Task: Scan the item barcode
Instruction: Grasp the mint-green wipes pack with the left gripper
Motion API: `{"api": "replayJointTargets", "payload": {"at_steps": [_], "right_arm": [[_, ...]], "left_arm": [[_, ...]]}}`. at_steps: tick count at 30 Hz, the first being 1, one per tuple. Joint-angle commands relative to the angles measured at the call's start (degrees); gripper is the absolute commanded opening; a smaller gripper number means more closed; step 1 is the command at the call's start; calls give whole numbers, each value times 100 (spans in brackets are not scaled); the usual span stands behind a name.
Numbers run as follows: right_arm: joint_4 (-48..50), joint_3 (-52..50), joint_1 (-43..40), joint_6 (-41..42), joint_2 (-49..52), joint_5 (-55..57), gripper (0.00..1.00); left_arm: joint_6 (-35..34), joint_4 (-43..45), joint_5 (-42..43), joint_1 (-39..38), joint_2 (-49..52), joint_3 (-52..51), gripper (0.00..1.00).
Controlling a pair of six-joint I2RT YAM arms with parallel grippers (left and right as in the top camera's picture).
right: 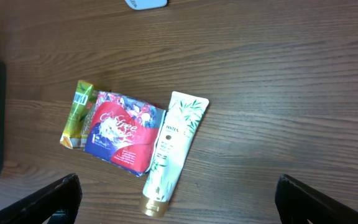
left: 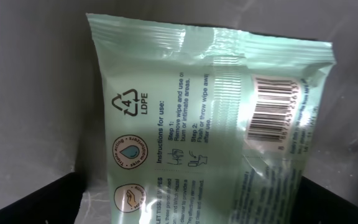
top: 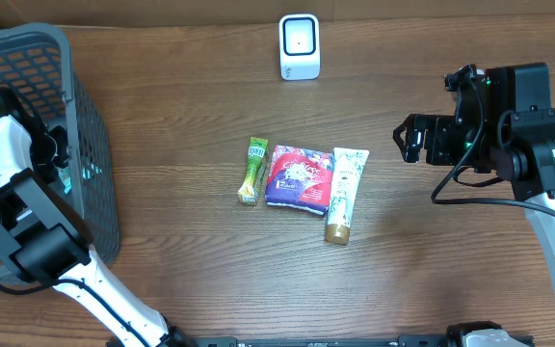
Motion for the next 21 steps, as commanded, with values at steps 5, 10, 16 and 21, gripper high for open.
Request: {"api": "replayJointTargets", "payload": {"at_steps": [5, 10, 16, 21], "right_arm": [[31, 155, 26, 0, -4, -31, 100], [31, 155, 26, 0, -4, -31, 100], [31, 155, 26, 0, -4, -31, 100], [31, 155, 26, 0, -4, -31, 100]], "left_arm": [[22, -59, 136, -15, 258, 33, 83], [24, -138, 262, -15, 247, 48, 54], [26, -435, 258, 2, 247, 365, 27], [26, -1123, 260, -4, 243, 1228, 25]]}}
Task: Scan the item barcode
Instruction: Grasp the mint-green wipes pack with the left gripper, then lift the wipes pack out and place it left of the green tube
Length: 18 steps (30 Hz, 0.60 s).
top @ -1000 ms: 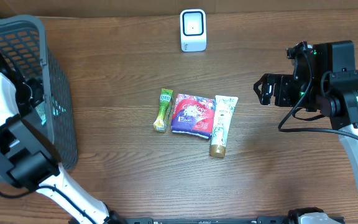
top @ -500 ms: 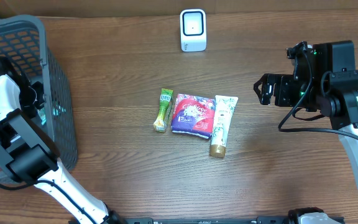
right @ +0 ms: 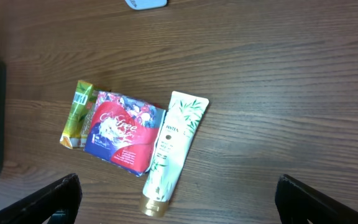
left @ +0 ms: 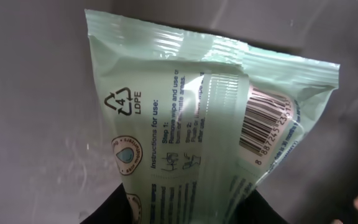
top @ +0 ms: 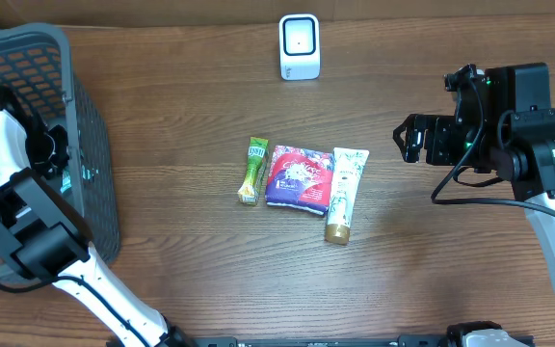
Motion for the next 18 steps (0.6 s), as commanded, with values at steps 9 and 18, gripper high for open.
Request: {"api": "replayJointTargets", "payload": {"at_steps": [9, 18], "right_arm": [[33, 155, 26, 2, -4, -31, 100], [33, 155, 26, 2, -4, -28, 100]], "left_arm": [[7, -1703, 317, -7, 48, 2986, 24], [7, -2938, 713, -35, 24, 5355, 25]]}}
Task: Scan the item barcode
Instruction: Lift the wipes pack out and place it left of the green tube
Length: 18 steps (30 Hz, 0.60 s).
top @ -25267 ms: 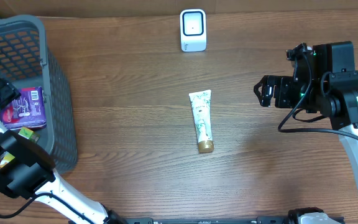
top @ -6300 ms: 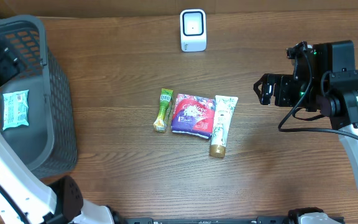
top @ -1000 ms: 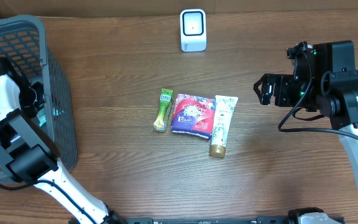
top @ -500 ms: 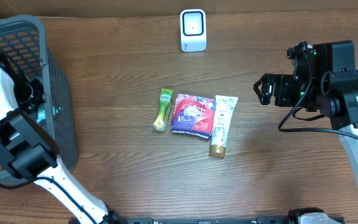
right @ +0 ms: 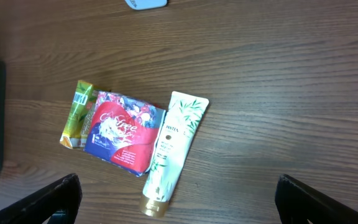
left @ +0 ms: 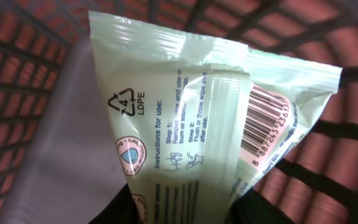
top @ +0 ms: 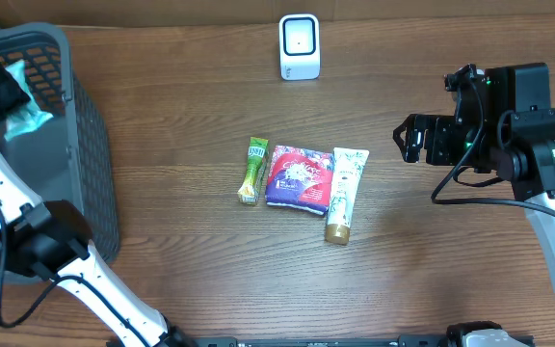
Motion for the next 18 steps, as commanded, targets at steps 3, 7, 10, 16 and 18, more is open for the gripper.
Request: {"api": "replayJointTargets", "payload": {"at_steps": [3, 7, 10, 16, 18], "right_arm": [[33, 155, 26, 0, -4, -28, 100], [33, 155, 26, 0, -4, -31, 100], [33, 155, 26, 0, -4, -31, 100], [33, 155, 26, 0, -4, -31, 100], [33, 155, 26, 0, -4, -31, 100]], "left_arm": [[7, -431, 221, -31, -168, 1130, 25], [9, -431, 684, -37, -551, 1255, 26], [13, -431, 920, -39, -898, 1255, 26], [39, -431, 1515, -332, -1596, 1255, 26], [72, -431, 1550, -612, -1794, 1250, 25]]}}
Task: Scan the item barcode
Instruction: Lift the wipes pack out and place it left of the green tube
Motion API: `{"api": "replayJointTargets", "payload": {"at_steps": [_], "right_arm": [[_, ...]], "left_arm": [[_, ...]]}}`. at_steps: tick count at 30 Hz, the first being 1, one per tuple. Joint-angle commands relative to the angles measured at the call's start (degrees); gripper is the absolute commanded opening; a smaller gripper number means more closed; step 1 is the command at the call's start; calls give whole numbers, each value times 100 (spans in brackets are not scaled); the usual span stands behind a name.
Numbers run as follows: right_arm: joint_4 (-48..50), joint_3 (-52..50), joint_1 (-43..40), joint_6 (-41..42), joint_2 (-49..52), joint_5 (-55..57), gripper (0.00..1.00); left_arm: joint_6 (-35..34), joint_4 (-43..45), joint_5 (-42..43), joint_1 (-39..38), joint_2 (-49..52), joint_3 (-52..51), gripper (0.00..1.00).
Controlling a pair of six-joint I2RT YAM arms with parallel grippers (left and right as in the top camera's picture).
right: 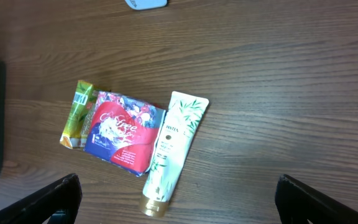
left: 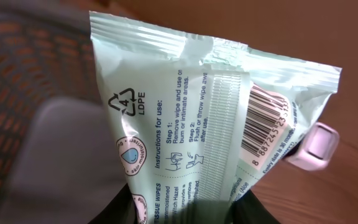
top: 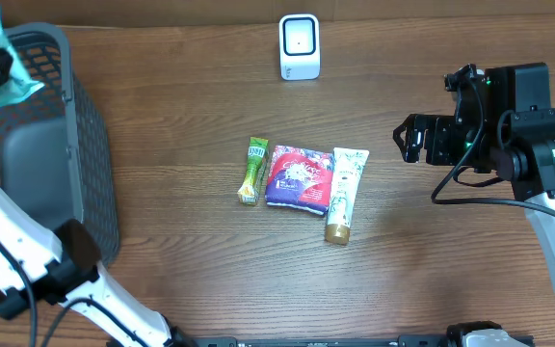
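A pale green wipes pack (left: 185, 118) hangs in my left gripper (left: 185, 214), which is shut on its lower end. Its barcode (left: 267, 127) faces the left wrist camera. Overhead, the pack (top: 10, 82) and the left gripper are above the far left corner of the basket. The white scanner (top: 299, 46) stands at the back of the table and peeks out behind the pack (left: 316, 146). My right gripper (right: 178, 202) hovers open over the table at the right (top: 408, 138), holding nothing.
A dark mesh basket (top: 75, 164) fills the left side. Mid-table lie a green stick pack (top: 252, 170), a red-and-purple pouch (top: 299, 177) and a white tube with a gold cap (top: 343, 193), side by side.
The left gripper has risen with the wipes pack from against the basket's mesh wall to above its rim; wood table and the scanner now show behind the pack. The right arm is unchanged.
The wipes pack lay on the basket's grey floor with my left fingers wide apart around it. Then the fingers were shut on its lower end. After that it hung in front of the mesh wall, and now it is above the basket rim.
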Motion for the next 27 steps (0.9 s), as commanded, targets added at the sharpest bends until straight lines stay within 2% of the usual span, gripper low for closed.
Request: {"api": "replayJointTargets", "payload": {"at_steps": [1, 7, 11, 17, 21, 27], "right_arm": [[33, 155, 26, 2, -4, -31, 100], [33, 155, 26, 2, -4, -28, 100], [33, 155, 26, 2, -4, -28, 100], [33, 155, 26, 2, -4, -28, 100], [33, 155, 26, 2, -4, -31, 100], [33, 155, 26, 2, -4, -31, 100]], "left_arm": [[70, 9, 446, -494, -514, 157, 25], [74, 9, 396, -1722, -579, -50, 26], [70, 9, -146, -2494, -579, -623, 26], [37, 11, -804, -3298, -575, -2061, 22], [-136, 79, -1276, -3641, -501, -3169, 24], [-433, 863, -1401, -3759, -487, -4841, 26]]}}
